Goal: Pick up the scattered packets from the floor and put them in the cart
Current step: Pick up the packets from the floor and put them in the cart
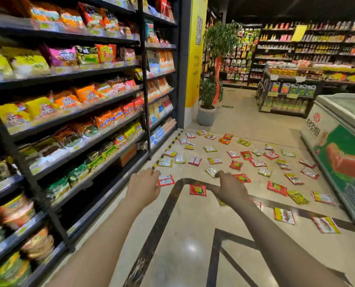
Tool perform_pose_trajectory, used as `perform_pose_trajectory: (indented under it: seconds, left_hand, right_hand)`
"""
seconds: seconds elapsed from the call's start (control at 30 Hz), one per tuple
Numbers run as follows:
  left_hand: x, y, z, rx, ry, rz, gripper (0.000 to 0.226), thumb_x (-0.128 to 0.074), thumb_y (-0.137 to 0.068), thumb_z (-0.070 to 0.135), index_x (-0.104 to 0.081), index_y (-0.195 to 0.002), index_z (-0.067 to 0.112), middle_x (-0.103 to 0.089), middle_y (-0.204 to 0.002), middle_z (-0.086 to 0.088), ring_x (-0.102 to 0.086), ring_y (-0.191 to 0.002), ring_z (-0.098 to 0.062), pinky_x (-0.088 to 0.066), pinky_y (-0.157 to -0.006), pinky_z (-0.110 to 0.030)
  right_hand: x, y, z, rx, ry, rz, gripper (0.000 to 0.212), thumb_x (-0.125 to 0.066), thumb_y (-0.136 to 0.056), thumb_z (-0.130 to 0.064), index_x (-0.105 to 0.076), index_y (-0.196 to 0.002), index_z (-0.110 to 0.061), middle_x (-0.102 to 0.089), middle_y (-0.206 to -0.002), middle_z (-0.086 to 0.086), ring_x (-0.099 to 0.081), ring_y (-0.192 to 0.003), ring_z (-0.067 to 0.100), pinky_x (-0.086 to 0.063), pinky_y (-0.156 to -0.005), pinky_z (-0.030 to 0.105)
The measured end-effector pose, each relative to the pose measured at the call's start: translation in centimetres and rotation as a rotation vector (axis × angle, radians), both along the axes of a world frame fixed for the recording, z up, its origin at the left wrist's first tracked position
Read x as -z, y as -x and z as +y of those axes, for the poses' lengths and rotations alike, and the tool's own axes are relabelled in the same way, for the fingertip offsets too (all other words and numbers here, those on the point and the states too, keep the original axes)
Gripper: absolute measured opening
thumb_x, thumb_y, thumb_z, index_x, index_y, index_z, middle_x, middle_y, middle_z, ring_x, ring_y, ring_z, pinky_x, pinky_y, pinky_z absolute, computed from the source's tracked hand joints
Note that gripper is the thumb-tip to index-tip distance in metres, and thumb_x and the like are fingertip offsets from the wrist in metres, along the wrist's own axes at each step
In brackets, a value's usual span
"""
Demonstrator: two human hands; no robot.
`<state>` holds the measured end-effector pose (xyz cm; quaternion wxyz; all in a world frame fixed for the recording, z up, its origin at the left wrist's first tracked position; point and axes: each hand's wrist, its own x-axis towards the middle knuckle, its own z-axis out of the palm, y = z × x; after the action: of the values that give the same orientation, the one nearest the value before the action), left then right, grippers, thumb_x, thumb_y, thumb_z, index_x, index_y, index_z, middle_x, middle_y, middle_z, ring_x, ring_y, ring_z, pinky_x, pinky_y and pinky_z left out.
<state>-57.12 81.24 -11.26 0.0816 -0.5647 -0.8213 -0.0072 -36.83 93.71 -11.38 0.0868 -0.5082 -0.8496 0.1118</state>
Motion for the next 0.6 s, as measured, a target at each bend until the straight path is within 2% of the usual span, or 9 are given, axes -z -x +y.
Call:
perform_pose_trajectory:
  seconds: [0.23,0.6]
  left_hand:
    - [2.0,10.3,12.7,-0.068,0.058,-0.053,0.044,-0.042,-0.097,0.035,-0.038,-0.138,0.021,-0.046,-0.135,-0.002,-0.046,-0.122,-0.020,-0.040,-0.093,-0.034]
    - [6.6,30.4,34.8,-0.064,0.098,-0.088,0.035,-0.041,-0.095,0.030,-0.045,-0.128,0.019,-0.051,-0.122,-0.004,-0.051,-0.111,-0.021,-0.038,-0.075,-0.029]
  right_hand:
    - [1.7,10.0,13.6,-0.043,0.019,-0.069,0.048,-0.052,-0.090,-0.045,-0.044,-0.129,-0.020,-0.053,-0.127,0.006,-0.052,-0.115,0.026,-0.045,-0.085,0.037]
    - [6.2,29.1,36.2,-0.034,0.138,-0.091,0.048,-0.054,-0.089,-0.039,-0.043,-0.131,-0.017,-0.051,-0.132,0.006,-0.050,-0.120,0.025,-0.045,-0.091,0.039]
